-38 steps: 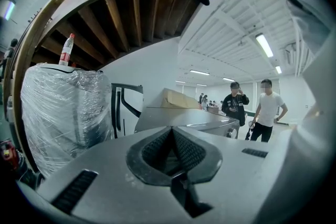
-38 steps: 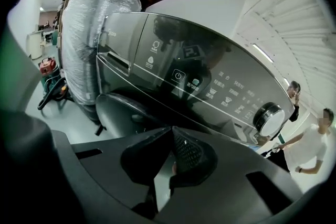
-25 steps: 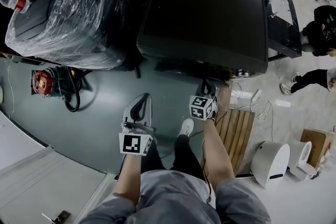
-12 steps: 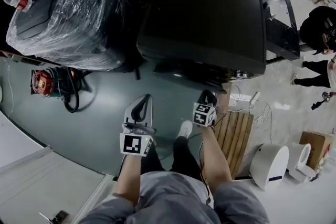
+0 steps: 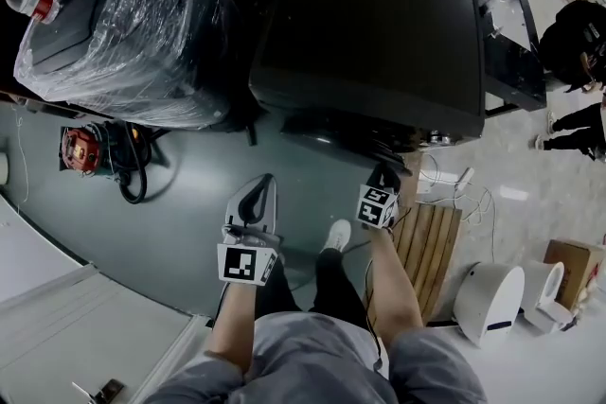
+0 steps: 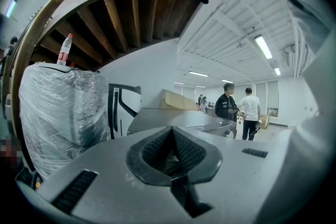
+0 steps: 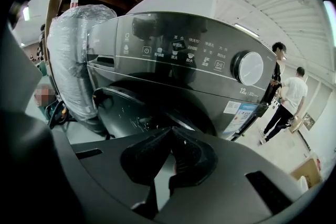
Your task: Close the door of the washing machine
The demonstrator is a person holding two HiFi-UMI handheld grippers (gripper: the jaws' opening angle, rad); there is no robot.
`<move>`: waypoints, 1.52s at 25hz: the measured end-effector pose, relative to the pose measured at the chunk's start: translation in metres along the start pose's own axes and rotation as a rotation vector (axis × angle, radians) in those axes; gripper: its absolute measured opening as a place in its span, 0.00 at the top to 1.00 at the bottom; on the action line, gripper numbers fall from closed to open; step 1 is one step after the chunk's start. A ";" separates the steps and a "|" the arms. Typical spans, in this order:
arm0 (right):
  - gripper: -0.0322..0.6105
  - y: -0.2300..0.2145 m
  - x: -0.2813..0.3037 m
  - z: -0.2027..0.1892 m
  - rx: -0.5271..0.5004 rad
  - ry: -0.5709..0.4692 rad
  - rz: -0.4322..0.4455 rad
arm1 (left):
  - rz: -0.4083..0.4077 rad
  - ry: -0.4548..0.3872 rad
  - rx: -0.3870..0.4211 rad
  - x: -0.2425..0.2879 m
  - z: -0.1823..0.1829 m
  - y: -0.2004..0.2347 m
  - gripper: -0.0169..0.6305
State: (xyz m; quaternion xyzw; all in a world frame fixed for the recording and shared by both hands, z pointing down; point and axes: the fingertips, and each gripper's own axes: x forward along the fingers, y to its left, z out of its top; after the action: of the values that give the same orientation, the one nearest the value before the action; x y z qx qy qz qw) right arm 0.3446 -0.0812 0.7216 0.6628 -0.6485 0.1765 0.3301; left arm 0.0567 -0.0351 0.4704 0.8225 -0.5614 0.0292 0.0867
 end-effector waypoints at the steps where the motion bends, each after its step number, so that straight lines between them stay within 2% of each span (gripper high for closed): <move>1: 0.95 -0.002 0.003 0.002 0.002 -0.004 -0.002 | 0.000 -0.003 -0.002 0.001 0.001 -0.001 0.97; 6: 0.95 -0.013 0.025 0.022 0.000 -0.008 -0.013 | 0.003 -0.008 -0.003 0.004 0.004 0.002 0.97; 14: 0.95 -0.008 0.016 0.026 -0.030 -0.029 0.012 | 0.012 -0.008 -0.013 0.005 0.003 0.002 0.97; 17: 0.95 -0.006 -0.004 0.046 0.009 -0.113 0.020 | -0.001 -0.017 -0.011 0.007 0.006 -0.005 0.97; 21: 0.95 0.005 -0.062 0.091 0.073 -0.285 0.064 | -0.012 -0.038 -0.002 0.009 0.011 -0.011 0.97; 29: 0.95 0.034 -0.177 0.166 0.108 -0.548 0.166 | -0.006 -0.050 -0.011 0.005 0.017 -0.011 0.97; 33: 0.95 0.043 -0.205 0.185 0.105 -0.621 0.199 | -0.010 -0.059 -0.001 0.003 0.018 -0.013 0.97; 38: 0.95 0.053 -0.214 0.188 0.096 -0.637 0.224 | -0.014 -0.064 -0.004 0.002 0.018 -0.017 0.97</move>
State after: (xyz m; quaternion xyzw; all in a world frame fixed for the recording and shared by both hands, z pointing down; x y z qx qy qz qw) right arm 0.2362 -0.0444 0.4557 0.6239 -0.7789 0.0260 0.0579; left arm 0.0720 -0.0340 0.4513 0.8267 -0.5582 0.0013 0.0705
